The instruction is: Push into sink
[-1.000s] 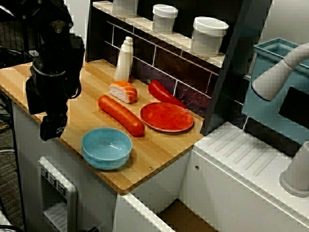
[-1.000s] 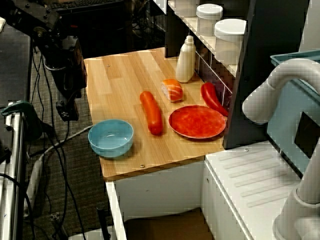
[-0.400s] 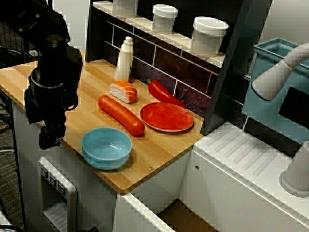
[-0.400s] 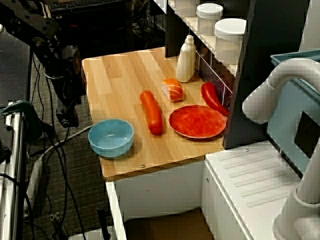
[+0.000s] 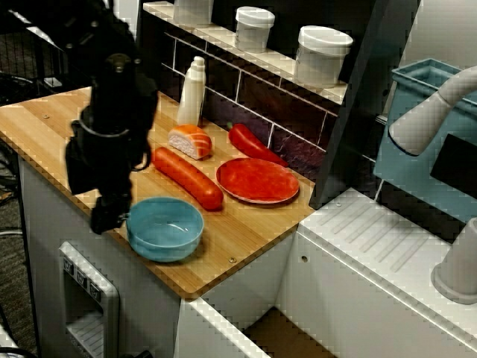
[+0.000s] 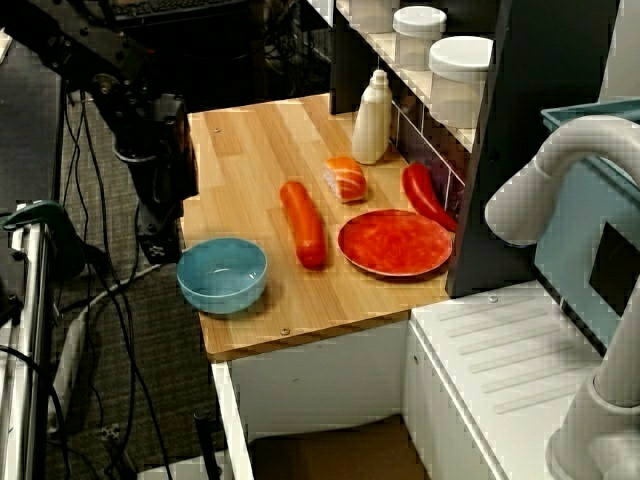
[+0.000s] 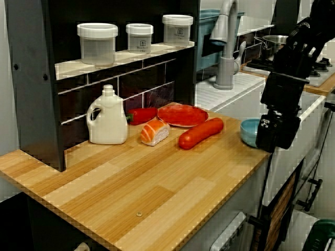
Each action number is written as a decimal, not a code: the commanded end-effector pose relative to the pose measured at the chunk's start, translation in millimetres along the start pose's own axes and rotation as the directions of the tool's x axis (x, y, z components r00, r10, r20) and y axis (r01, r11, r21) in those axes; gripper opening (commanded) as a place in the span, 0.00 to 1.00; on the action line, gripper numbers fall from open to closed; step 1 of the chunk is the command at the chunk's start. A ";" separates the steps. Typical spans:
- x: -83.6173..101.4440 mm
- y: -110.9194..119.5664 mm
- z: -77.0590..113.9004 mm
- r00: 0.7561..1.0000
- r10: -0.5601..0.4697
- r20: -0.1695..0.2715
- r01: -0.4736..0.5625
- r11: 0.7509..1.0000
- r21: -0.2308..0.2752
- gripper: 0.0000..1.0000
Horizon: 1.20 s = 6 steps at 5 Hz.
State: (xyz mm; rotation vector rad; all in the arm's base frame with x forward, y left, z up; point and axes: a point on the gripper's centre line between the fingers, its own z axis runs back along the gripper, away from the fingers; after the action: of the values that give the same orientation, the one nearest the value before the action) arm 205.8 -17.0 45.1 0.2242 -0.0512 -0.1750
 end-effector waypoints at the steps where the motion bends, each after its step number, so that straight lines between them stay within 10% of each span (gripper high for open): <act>1: 18.6 -22.4 23.7 0.999 -0.016 0.029 0.017 0.999 -0.047 1.00; 3: 18.8 -25.4 29.3 0.999 -0.014 0.029 0.016 0.999 -0.051 1.00; 6: 2.4 36.2 28.4 1.000 0.024 0.018 -0.022 0.997 -0.077 1.00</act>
State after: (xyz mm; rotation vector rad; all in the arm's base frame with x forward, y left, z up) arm 207.2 8.7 73.2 0.1438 -0.0424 -0.1540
